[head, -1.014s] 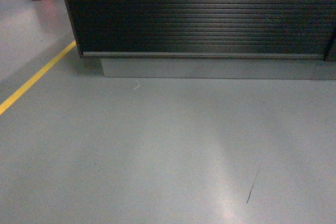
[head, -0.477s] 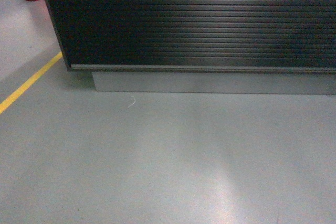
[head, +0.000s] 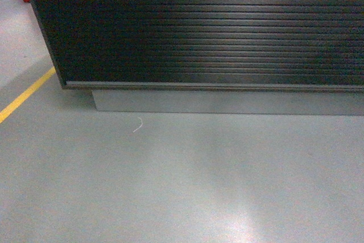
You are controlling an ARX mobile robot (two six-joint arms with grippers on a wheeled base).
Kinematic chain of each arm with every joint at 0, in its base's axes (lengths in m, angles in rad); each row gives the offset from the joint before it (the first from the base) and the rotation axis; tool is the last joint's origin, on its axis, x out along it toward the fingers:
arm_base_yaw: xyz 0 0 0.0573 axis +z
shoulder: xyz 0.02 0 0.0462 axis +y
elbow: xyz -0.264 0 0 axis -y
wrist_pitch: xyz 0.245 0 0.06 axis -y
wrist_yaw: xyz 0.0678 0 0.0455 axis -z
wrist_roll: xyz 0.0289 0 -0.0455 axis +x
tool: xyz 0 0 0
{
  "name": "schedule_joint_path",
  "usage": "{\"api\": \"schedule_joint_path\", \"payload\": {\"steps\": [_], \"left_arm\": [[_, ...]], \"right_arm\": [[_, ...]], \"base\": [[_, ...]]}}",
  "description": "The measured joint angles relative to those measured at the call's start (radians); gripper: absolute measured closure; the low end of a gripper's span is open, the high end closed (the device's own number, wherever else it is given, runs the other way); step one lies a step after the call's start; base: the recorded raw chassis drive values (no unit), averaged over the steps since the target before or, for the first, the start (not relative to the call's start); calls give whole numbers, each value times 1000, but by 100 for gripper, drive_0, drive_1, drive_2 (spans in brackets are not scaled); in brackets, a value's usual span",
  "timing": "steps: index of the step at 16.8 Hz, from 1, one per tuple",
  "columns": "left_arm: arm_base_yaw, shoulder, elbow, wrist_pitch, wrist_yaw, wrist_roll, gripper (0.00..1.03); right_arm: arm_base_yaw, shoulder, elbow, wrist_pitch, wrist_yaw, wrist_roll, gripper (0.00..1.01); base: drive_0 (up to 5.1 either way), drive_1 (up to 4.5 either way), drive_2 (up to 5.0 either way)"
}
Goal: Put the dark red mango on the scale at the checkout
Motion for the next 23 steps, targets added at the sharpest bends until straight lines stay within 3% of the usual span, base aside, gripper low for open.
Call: {"api": "schedule_joint_path", "payload": {"steps": [23], "left_arm": [[0, 0, 0, -2, 1, 0, 5]], "right_arm": [[0, 0, 0, -2, -1, 0, 3]], "base": [[3, 251, -246]]}}
